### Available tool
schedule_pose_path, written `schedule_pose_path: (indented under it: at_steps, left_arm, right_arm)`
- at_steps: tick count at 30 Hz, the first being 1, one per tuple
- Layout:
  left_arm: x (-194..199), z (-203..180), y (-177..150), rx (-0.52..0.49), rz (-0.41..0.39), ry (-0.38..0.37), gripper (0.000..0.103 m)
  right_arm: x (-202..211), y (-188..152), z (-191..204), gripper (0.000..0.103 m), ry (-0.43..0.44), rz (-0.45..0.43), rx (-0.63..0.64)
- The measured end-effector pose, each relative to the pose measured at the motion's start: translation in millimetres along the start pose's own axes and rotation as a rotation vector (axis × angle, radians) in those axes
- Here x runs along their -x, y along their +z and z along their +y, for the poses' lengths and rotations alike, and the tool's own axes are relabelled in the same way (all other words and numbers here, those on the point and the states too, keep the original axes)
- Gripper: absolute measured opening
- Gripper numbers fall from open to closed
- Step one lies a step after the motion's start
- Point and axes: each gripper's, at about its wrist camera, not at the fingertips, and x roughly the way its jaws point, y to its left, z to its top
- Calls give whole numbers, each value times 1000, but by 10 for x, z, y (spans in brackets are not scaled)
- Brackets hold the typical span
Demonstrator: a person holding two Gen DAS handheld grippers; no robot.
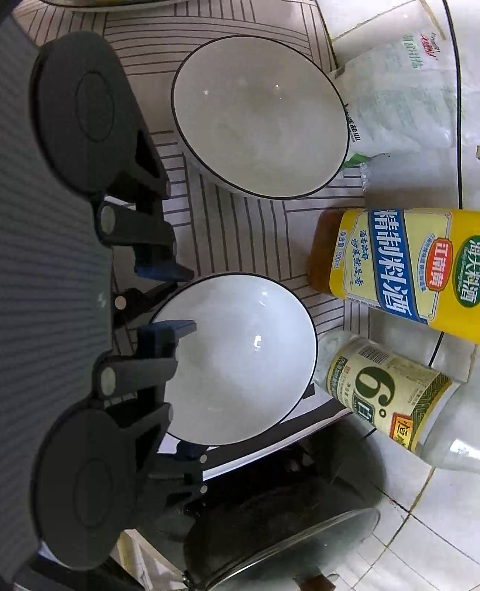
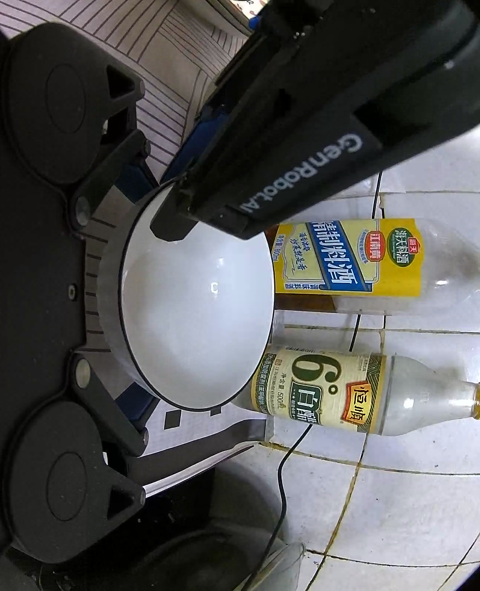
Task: Organize plates and bowls
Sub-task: 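Grasp a white bowl rim with the right tool while the left tool approaches it, then lift the white bowl with both tools gripping its rim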
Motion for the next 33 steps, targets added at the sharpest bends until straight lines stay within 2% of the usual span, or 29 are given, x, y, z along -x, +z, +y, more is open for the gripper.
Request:
schedule_pose_path:
  at_steps: [9, 15, 19, 22, 25, 33]
  left_arm:
    - [228, 20, -129, -40, 46, -10, 20]
    - [545, 114, -306, -71, 51, 2, 20]
    - [779, 266, -432, -55, 55, 4, 20]
    - [916, 432, -538, -29, 64, 1, 20]
    - [986, 659, -702, 10, 74, -10, 20]
    - [1009, 1098, -942, 100, 93, 39, 20]
  right_arm:
    - [164, -58, 87, 101, 5, 6, -3]
    - [457, -86, 317, 101, 8, -11, 8]
    - [642, -77, 502, 101, 27, -21, 35]
    - [719, -83, 624, 101, 59, -24, 61]
    - [707, -112, 724, 101, 131, 2, 95]
    - [597, -176, 1111, 101, 226, 24, 200]
